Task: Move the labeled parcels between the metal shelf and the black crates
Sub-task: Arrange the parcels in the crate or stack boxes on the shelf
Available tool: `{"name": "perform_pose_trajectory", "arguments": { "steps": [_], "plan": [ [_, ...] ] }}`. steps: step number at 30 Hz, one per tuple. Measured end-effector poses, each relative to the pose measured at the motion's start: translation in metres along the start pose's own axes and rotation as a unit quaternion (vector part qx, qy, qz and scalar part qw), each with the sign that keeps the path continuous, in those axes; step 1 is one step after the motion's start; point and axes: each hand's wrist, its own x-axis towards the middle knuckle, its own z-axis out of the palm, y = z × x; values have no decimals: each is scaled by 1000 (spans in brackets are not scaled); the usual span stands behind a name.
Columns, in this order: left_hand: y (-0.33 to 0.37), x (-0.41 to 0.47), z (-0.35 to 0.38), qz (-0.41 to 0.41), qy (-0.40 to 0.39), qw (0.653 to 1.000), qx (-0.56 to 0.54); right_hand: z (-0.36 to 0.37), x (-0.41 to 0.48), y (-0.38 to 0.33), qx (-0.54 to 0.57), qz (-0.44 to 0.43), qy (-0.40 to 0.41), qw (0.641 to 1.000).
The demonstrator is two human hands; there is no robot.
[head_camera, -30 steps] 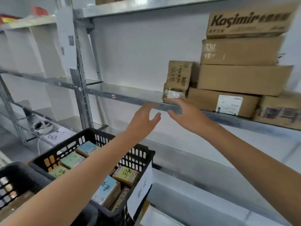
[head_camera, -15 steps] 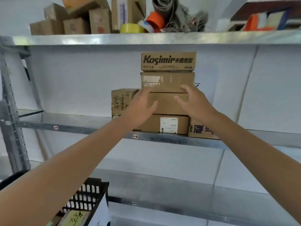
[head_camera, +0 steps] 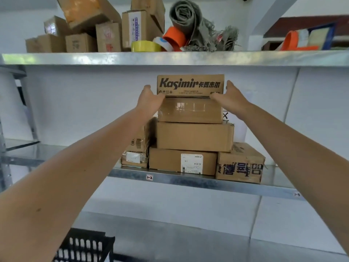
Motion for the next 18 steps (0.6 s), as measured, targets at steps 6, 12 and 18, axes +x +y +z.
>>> {"name": "perform_pose_trajectory", "arguments": {
  "steps": [6, 12, 18],
  "plan": [
    [-5, 24, 6, -72, -41, 986, -144, 17, 28, 3, 126, 41, -3, 991],
    [-6, 2, -3, -8, 8, 978, -206, 16, 5, 8, 169, -32, 71, 983],
    [-15, -59, -26, 9, 24, 955, -297, 17, -60, 17, 219, -41, 73, 972]
  ]
}}
